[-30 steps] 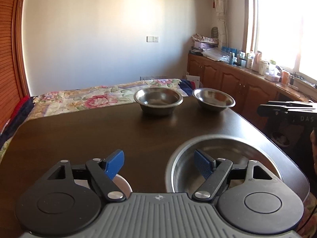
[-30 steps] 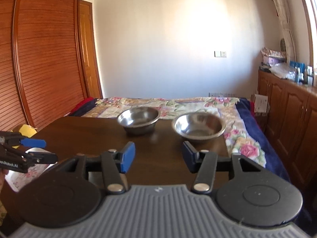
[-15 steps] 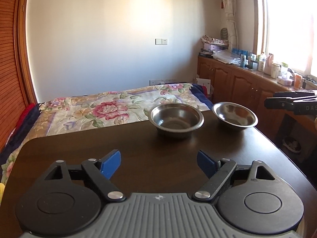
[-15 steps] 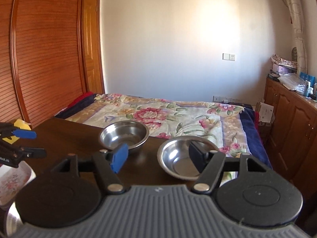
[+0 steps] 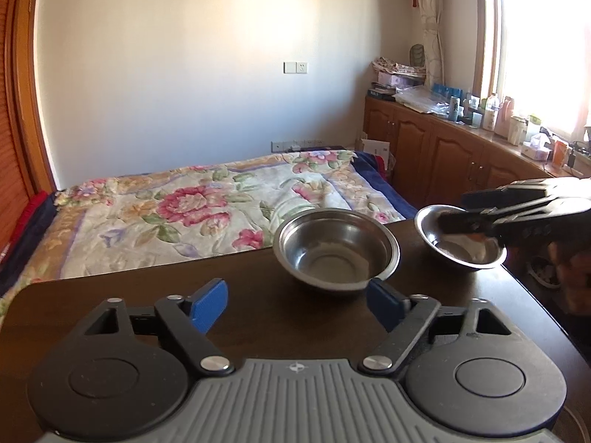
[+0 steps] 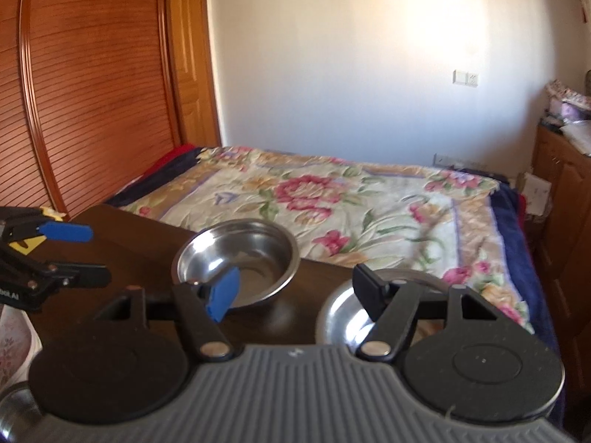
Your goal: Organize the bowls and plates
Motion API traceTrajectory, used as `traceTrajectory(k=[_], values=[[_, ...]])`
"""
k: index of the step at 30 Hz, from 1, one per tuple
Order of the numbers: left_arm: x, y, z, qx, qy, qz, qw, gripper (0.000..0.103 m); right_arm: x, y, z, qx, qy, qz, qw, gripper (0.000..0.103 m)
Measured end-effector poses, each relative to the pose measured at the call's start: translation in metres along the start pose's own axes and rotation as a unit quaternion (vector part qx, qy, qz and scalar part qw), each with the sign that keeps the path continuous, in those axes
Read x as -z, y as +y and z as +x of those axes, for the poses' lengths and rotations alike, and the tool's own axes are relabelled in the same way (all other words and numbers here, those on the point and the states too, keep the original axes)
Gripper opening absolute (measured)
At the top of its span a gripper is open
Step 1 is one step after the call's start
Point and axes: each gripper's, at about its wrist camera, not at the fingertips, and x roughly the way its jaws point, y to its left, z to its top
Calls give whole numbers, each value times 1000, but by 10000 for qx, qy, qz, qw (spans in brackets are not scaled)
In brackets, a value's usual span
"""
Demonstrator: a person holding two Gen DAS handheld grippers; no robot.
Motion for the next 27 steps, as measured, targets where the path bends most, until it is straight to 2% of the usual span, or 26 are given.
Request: traceTrajectory(k=[2,4,10,20,27], values=[[-3,-1,11,30,41,-9,10000,73,0,0,13,-36,109,34,9999,66],[-5,-2,22,80,102,-41,9999,69,0,1,25,-76,220,66,9997,60],[-10,-3,50,120,252,-89,9996,62,-2,4,48,-83,408,124,9991,53],[-13,6,80,195,529,-357,9978,50,-8,7,61,-153,572,201,9980,49],[-11,7,86,266,660,-455,9964,40,-8,8,68,-264,759,318,9963,35]])
